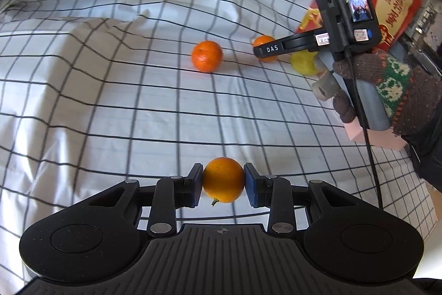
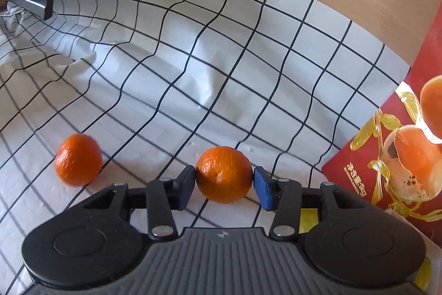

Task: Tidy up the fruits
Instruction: 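Grasp a tangerine with the right tool while the left tool holds its tangerine, then carry both held tangerines over the pink box with both tools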

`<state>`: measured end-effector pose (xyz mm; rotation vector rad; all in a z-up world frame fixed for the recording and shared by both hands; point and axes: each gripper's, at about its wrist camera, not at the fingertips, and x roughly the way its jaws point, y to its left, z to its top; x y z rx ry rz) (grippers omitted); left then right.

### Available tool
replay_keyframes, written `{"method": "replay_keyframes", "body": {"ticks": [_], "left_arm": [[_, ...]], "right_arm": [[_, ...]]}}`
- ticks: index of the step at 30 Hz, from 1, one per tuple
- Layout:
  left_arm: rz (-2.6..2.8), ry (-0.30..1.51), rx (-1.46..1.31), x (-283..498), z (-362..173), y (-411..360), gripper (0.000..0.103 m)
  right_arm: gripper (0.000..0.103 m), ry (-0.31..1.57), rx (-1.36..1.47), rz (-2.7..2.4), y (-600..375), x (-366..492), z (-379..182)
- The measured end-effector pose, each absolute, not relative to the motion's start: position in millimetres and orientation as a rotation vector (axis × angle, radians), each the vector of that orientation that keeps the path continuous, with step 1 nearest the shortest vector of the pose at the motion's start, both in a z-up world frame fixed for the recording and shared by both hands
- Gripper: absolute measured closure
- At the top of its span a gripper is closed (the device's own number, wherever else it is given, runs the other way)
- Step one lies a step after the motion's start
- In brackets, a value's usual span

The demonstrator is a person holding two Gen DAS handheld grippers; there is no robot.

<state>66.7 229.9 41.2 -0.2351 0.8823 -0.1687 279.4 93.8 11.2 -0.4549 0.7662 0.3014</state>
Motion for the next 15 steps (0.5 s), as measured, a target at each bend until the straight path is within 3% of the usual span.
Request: {"method": "replay_keyframes", "body": {"ticks": [10,11,13,15], "left_arm": [[-0.213,0.904,-0.227,76,32,210,0.066],[-0.218,0.907,-0.227,77,31,208,0.066],[-0.230,0.913,-0.224,80,28,203,0.066],[-0.243,0.918,-0.218,83,25,198,0.066]], "right_arm": [[0.059,0.783,-0.253,0.444,57,185,53],[0.060,0.786,-0.257,0.449,52,170,53],[0.075,0.791,-0.264,0.460,42,143,52],[0.077,0.798,-0.256,0.471,31,118,52]]}}
